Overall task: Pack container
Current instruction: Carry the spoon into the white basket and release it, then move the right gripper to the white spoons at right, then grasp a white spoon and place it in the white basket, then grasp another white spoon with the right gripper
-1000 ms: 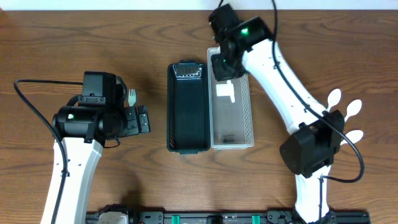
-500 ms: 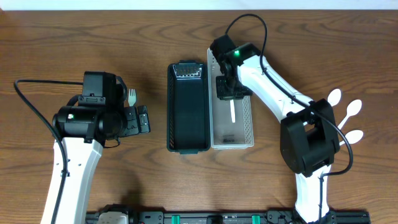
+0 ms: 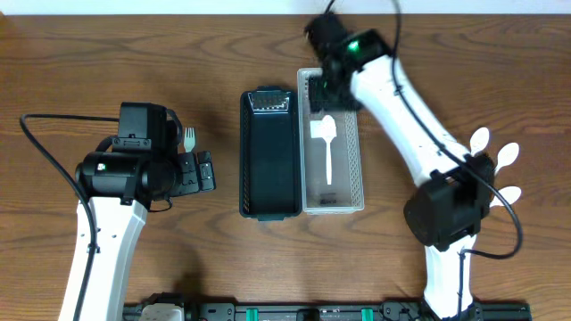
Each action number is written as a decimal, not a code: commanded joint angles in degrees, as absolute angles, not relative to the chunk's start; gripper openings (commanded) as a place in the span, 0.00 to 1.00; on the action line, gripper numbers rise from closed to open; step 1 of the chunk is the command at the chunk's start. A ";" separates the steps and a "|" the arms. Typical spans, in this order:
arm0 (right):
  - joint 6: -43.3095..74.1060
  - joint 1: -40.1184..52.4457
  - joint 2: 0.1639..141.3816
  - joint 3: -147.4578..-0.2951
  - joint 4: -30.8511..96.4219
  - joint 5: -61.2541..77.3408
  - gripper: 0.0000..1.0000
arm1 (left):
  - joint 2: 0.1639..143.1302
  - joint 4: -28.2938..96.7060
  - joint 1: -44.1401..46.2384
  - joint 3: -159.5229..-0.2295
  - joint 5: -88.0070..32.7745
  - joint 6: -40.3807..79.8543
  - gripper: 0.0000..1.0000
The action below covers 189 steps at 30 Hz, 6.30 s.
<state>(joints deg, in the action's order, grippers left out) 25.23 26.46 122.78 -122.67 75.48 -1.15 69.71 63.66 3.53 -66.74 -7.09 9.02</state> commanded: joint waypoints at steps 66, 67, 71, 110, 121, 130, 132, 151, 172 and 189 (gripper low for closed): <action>15.84 -17.65 122.30 -83.44 52.12 0.49 0.24 | 69.71 63.81 3.49 -67.75 -4.86 8.67 0.98; 15.81 -17.65 122.30 -83.44 52.12 0.49 0.21 | 69.71 63.81 3.49 -67.75 -4.86 8.67 0.98; 15.84 -17.65 122.30 -83.44 52.12 0.51 0.08 | 69.71 63.81 3.49 -67.75 -4.86 8.67 0.98; 30.20 25.61 111.94 -93.73 53.84 -0.91 0.01 | 69.71 62.85 3.49 -67.75 -4.86 8.67 0.98; 29.56 25.43 122.21 -93.73 54.24 0.93 0.03 | 69.71 62.74 3.49 -67.75 -4.84 8.64 0.98; 25.19 24.86 121.67 -99.46 58.39 2.39 0.24 | 69.71 62.72 3.49 -67.75 -4.84 8.64 0.98; 23.35 24.38 120.79 -104.22 61.84 2.37 0.25 | 69.71 62.72 3.49 -67.75 -4.84 8.64 0.98; 38.37 -13.93 107.70 -119.13 87.33 -7.97 0.56 | 69.71 62.67 3.49 -67.75 -4.84 8.58 0.98; 20.86 -29.85 108.40 -75.72 50.98 -0.78 0.61 | 69.73 62.50 3.49 -67.75 -4.82 7.38 0.98; 18.55 -29.21 110.50 -67.22 39.29 -0.56 0.62 | 69.73 62.50 3.49 -67.75 -4.82 7.38 0.98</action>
